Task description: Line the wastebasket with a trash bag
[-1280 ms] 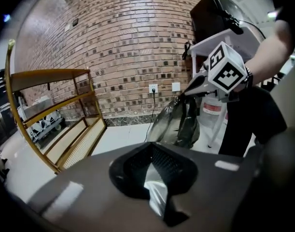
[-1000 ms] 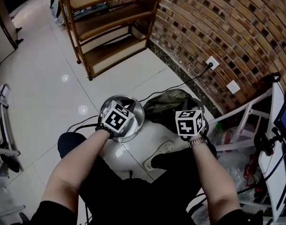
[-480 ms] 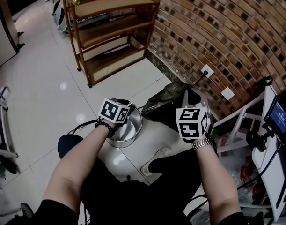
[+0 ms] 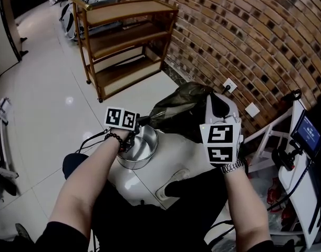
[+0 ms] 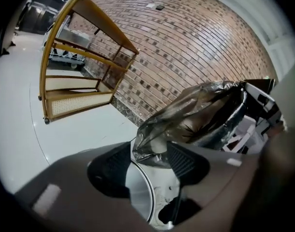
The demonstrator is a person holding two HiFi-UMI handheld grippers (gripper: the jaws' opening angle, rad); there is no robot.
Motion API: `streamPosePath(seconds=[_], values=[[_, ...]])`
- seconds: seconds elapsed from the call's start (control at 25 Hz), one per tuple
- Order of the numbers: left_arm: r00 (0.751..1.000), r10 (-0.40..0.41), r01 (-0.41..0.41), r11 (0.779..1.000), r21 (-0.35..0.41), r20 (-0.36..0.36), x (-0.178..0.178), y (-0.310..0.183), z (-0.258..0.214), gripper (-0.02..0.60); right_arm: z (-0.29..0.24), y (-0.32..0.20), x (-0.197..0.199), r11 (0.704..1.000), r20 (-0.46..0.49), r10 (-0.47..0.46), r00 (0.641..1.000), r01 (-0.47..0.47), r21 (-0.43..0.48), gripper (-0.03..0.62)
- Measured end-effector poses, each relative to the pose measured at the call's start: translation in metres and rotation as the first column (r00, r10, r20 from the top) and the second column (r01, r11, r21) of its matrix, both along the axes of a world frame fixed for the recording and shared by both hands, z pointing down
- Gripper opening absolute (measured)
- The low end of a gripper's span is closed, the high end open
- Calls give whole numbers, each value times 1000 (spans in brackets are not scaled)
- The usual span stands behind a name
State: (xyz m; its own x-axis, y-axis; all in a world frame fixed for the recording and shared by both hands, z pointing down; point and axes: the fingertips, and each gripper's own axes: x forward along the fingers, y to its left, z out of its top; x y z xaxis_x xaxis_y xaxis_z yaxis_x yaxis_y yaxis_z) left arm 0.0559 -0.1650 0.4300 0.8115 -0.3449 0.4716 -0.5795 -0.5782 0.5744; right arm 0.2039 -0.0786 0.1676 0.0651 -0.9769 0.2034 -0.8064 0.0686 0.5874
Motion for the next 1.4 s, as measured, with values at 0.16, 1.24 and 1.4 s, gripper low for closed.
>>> streamPosePath(seconds=[0.16,1.24,1.4], values=[[997,-71,70,996,-47,-26,-21,-11,4,215,-10,4,-20,995,19,-99,995,98,35,3],[948,-146,94,977,189,282,-183,36,-62,3,68,-6,-92,922,282,-372,884,386,7,3],[930,-150,75,971,227,335,-188,42,-66,3,93,-5,-92,923,314,-362,878,386,-15,3]])
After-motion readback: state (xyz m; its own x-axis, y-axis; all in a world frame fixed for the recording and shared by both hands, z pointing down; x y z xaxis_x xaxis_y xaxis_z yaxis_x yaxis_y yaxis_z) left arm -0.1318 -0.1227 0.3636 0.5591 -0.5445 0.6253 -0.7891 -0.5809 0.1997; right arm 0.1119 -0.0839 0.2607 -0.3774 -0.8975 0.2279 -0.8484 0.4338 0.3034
